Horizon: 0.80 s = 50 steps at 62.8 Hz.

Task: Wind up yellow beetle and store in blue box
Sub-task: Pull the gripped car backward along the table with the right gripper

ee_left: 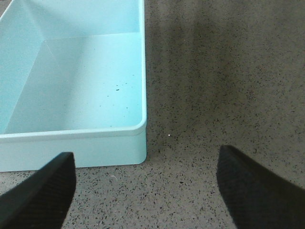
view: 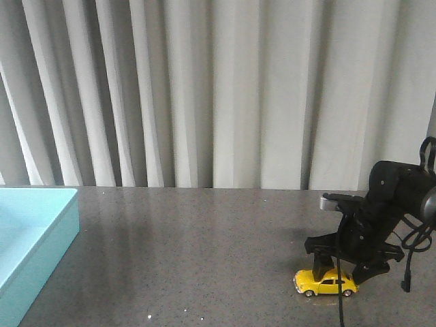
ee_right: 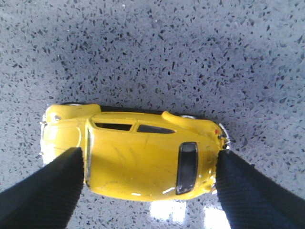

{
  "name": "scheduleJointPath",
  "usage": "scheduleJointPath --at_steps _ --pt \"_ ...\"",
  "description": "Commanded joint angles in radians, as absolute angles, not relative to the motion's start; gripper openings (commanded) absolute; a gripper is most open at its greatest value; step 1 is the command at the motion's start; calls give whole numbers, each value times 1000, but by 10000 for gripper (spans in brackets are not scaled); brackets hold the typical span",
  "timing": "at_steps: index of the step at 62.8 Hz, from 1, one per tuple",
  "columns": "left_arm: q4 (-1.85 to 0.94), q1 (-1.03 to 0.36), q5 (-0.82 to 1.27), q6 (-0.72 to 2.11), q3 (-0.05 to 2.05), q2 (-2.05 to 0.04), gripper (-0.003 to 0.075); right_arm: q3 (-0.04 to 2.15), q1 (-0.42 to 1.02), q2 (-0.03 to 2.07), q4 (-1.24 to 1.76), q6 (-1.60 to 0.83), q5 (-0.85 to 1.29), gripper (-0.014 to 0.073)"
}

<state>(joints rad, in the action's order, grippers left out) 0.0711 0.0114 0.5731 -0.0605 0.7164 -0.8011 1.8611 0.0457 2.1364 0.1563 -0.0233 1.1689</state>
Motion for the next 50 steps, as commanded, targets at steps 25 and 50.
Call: scheduleJointPath --at_steps 25,50 --pt "64 7 519 -64 749 -800 591 1891 15 2127 165 -33 1169 565" --pt "64 7 520 -64 749 -800 591 1891 -114 2127 134 -91 1191 565"
